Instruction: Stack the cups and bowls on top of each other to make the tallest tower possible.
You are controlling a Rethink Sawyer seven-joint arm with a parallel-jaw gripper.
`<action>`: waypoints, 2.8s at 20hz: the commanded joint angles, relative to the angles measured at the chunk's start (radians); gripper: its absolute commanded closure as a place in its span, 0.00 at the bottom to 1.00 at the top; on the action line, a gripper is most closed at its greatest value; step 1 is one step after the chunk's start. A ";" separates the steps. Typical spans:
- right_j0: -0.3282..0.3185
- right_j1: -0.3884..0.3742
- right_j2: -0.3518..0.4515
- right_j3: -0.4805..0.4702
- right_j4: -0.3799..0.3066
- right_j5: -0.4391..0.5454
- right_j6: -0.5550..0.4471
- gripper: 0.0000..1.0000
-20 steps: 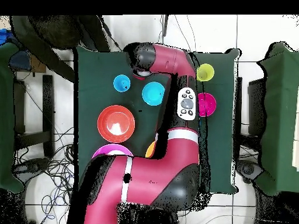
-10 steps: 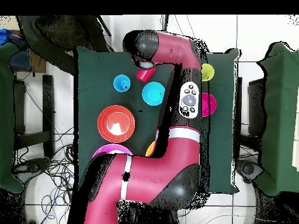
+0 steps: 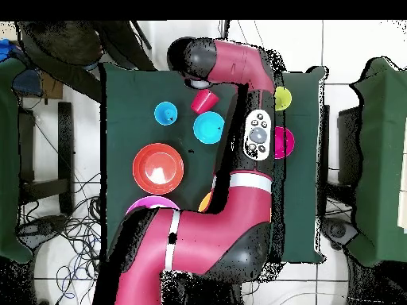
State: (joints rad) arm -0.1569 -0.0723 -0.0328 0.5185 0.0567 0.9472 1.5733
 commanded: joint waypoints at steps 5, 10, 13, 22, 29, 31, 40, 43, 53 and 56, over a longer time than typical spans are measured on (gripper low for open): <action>-0.009 -0.002 0.114 0.183 -0.078 -0.205 -0.192 0.00; -0.016 -0.005 0.106 0.209 -0.095 -0.169 -0.251 0.00; -0.018 -0.016 0.108 0.238 -0.094 -0.114 -0.274 0.00; -0.018 0.010 0.120 0.221 -0.082 0.038 -0.278 0.00; -0.032 0.072 0.183 0.163 -0.053 0.237 -0.311 0.00; -0.035 0.086 0.194 0.152 -0.049 0.294 -0.302 0.00; -0.035 0.122 0.198 0.142 -0.066 0.441 -0.271 0.00; -0.037 0.140 0.207 0.138 -0.062 0.449 -0.259 0.00; -0.018 0.191 0.226 0.047 -0.084 0.613 -0.275 0.00; -0.013 0.194 0.213 0.048 -0.098 0.643 -0.267 1.00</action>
State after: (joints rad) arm -0.1812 0.0734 0.0853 0.5675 0.0353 1.4865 1.5733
